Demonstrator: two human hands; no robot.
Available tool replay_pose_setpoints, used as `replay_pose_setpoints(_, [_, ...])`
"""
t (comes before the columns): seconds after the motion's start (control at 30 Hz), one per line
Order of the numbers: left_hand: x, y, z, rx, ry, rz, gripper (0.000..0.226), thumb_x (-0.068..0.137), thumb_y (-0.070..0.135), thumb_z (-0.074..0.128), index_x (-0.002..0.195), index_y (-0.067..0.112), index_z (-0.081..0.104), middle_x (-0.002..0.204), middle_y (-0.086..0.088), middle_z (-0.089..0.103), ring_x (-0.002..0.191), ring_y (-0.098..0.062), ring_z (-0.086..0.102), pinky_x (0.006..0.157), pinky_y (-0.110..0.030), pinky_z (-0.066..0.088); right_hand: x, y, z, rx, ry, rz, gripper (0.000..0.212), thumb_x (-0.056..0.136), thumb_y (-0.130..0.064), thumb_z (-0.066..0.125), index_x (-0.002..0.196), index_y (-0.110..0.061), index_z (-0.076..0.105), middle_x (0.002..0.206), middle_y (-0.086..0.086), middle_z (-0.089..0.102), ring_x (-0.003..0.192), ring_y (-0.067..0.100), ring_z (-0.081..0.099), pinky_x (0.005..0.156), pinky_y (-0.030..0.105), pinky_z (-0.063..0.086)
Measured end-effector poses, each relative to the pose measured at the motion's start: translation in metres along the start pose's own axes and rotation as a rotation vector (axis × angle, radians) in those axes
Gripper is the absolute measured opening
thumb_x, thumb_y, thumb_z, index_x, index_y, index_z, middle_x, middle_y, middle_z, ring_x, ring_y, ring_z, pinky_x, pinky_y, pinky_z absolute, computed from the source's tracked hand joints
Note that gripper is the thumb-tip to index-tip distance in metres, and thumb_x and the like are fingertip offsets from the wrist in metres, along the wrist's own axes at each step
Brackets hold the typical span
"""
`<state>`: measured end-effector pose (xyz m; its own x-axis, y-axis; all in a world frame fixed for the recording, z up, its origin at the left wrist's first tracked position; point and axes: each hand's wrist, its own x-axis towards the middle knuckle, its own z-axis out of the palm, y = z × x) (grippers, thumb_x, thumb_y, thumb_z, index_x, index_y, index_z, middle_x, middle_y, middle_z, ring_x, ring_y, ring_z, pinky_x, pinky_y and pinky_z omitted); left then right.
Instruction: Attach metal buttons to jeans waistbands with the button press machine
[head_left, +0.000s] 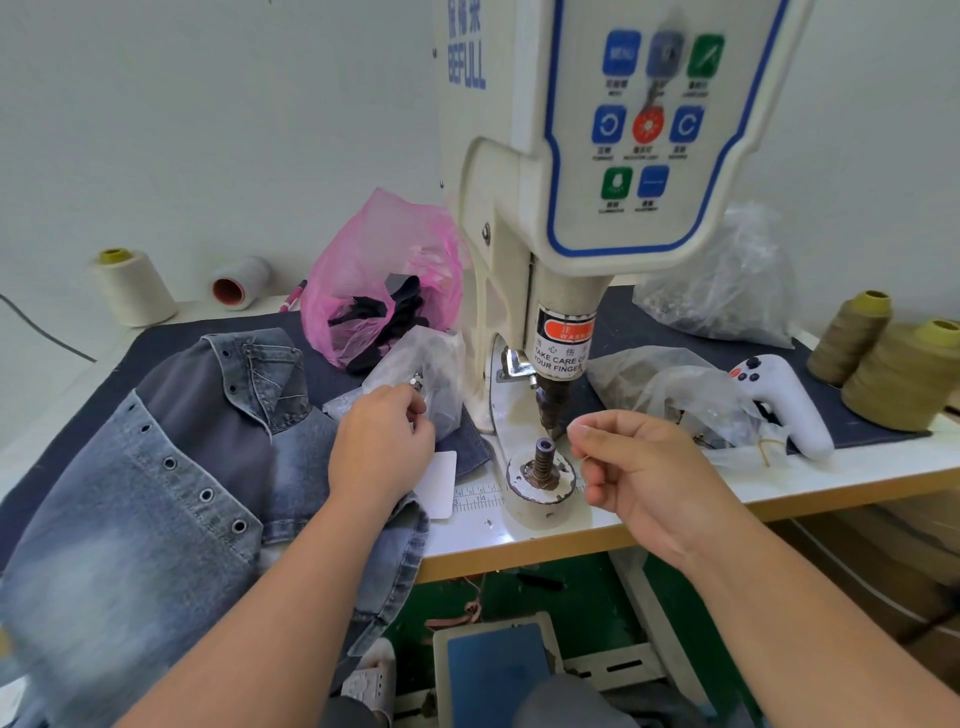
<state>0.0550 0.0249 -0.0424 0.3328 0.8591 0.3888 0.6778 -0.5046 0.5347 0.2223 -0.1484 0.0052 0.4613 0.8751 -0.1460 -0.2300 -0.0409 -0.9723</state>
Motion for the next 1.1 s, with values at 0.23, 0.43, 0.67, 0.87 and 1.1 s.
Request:
replay_pose_setpoints(0.23, [0.0, 0.0, 0.001, -0.003, -0.002, -0.005, 0.016, 0.088, 0.014, 0.055, 0.098, 0.015, 0.067, 0.094, 0.0, 0.064, 0.086, -0.022, 0.057, 0.07, -0.036, 0.047, 0.0, 0.003, 0.004, 0.082, 0.016, -0.005, 0.024, 0.088, 0.003, 0.065, 0.071, -0.011, 0.075, 0.06, 0.006, 0.06, 0.051, 0.012, 0.057, 0.049, 0.023, 0.052])
replay_pose_setpoints(0.43, [0.0, 0.0, 0.001, -0.012, 0.006, -0.003, 0.015, 0.088, 0.014, 0.055, 0.098, 0.015, 0.066, 0.093, 0.001, 0.064, 0.084, -0.022, 0.057, 0.07, -0.036, 0.047, -0.002, 0.002, 0.005, 0.108, 0.027, 0.013, 0.024, 0.091, 0.008, 0.059, 0.082, -0.005, 0.076, 0.07, 0.01, 0.069, 0.06, 0.015, 0.065, 0.054, 0.026, 0.055])
replay_pose_setpoints(0.67, [0.0, 0.0, 0.001, -0.018, 0.014, 0.002, 0.013, 0.088, 0.013, 0.055, 0.094, 0.015, 0.066, 0.09, 0.001, 0.064, 0.083, -0.021, 0.056, 0.068, -0.037, 0.048, 0.0, 0.004, 0.013, -0.084, 0.119, -0.069, 0.024, 0.09, 0.003, 0.064, 0.088, -0.019, 0.072, 0.072, 0.002, 0.072, 0.061, 0.014, 0.06, 0.051, 0.024, 0.047])
replay_pose_setpoints(0.87, [0.0, -0.001, 0.001, -0.017, 0.013, 0.002, 0.013, 0.087, 0.013, 0.055, 0.094, 0.015, 0.066, 0.09, 0.002, 0.064, 0.083, -0.02, 0.056, 0.067, -0.035, 0.046, 0.004, 0.005, 0.018, -0.15, 0.153, -0.125, 0.027, 0.084, 0.0, 0.07, 0.097, -0.023, 0.066, 0.079, 0.004, 0.075, 0.06, 0.011, 0.062, 0.052, 0.024, 0.048])
replay_pose_setpoints(1.1, [0.0, -0.001, 0.001, -0.011, 0.01, 0.001, 0.014, 0.088, 0.014, 0.054, 0.096, 0.015, 0.066, 0.091, 0.001, 0.063, 0.084, -0.021, 0.055, 0.067, -0.035, 0.044, 0.002, 0.005, 0.024, 0.036, 0.124, -0.114, 0.027, 0.083, 0.009, 0.067, 0.097, -0.015, 0.066, 0.075, 0.008, 0.073, 0.056, 0.012, 0.059, 0.049, 0.024, 0.045])
